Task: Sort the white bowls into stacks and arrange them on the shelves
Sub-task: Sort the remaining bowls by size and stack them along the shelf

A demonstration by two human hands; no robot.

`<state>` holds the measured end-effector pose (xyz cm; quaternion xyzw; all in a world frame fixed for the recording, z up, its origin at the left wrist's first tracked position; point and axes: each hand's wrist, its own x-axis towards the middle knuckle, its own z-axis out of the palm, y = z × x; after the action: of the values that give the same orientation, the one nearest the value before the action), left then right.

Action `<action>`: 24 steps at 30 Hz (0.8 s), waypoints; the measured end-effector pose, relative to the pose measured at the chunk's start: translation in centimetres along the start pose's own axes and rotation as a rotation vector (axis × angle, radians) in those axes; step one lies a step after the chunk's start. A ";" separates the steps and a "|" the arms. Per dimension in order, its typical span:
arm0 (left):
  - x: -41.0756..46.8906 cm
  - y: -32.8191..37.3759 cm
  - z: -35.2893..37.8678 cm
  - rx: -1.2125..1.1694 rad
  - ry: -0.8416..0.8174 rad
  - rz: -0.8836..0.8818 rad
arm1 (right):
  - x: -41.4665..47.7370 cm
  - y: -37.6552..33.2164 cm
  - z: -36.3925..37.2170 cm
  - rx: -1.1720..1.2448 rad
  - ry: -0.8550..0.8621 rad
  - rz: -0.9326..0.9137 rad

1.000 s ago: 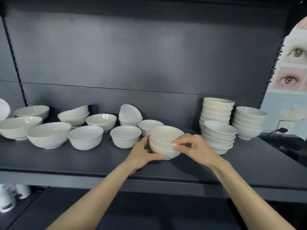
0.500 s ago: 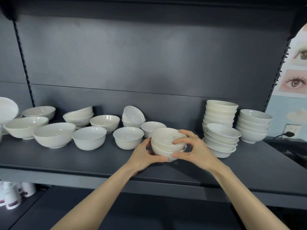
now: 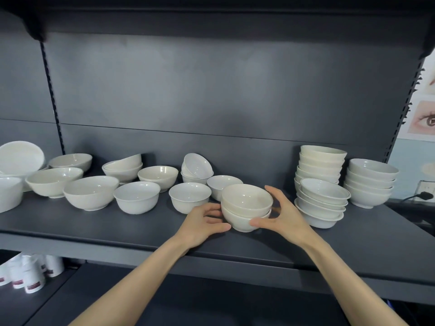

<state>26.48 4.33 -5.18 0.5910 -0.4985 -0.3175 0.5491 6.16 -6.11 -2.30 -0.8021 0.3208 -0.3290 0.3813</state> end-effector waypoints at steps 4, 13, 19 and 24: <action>0.0 0.1 0.5 -0.019 0.015 0.000 | 0.1 0.2 -0.1 0.008 0.008 0.030; 2.0 0.6 3.5 -0.048 -0.016 0.004 | 0.4 0.7 -2.1 -0.008 0.060 0.053; 2.6 0.9 4.1 0.030 0.030 0.014 | 1.0 1.0 -2.5 -0.129 0.048 0.109; 1.9 1.6 3.4 0.219 0.015 0.077 | 0.8 0.1 -2.7 -0.284 0.010 0.047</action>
<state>23.57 1.55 -3.91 0.6302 -0.5484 -0.2352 0.4969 4.53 -7.88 -0.77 -0.8386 0.3848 -0.2752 0.2702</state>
